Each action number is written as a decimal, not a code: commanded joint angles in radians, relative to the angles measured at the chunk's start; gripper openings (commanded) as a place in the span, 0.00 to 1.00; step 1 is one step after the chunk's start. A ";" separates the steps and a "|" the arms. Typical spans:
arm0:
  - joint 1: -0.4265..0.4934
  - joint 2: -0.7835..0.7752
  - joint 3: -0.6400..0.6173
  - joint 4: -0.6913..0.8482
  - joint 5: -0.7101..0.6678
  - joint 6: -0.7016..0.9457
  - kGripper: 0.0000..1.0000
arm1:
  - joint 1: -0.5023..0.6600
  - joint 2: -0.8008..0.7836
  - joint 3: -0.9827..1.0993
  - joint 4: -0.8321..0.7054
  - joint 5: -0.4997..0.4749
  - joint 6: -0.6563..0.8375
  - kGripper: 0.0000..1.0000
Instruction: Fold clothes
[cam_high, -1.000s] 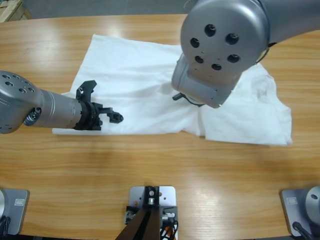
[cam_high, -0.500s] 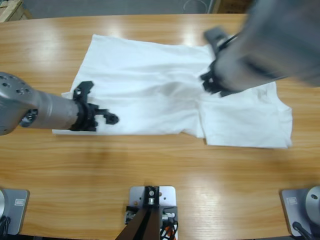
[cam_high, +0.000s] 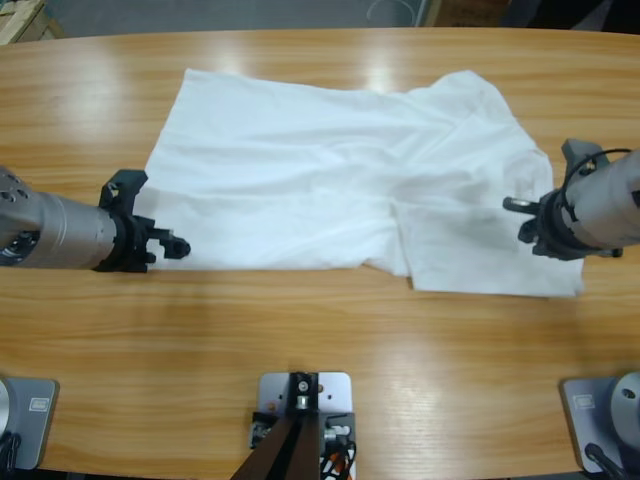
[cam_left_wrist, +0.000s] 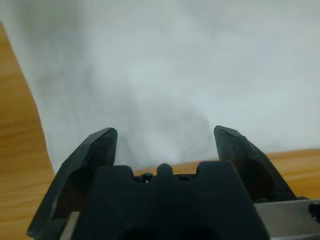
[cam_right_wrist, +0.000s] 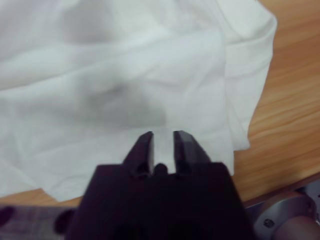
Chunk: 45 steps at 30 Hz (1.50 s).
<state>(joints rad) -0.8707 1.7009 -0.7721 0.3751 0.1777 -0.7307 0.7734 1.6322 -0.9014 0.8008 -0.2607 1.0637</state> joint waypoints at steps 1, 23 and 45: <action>0.010 0.075 -0.050 0.011 0.029 0.032 0.80 | -0.067 0.093 0.146 -0.153 0.084 0.021 0.00; 0.010 0.208 -0.042 0.075 0.042 0.109 0.73 | -0.161 0.254 0.040 0.109 0.180 0.007 0.00; -0.202 0.117 -0.024 0.293 -0.130 -0.191 0.74 | -0.152 -0.002 -0.075 0.316 0.106 -0.011 0.00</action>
<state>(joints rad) -0.9842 1.7922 -0.8670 0.6043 0.0769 -0.8120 0.6227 1.7970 -0.9117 1.0709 -0.1076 1.1070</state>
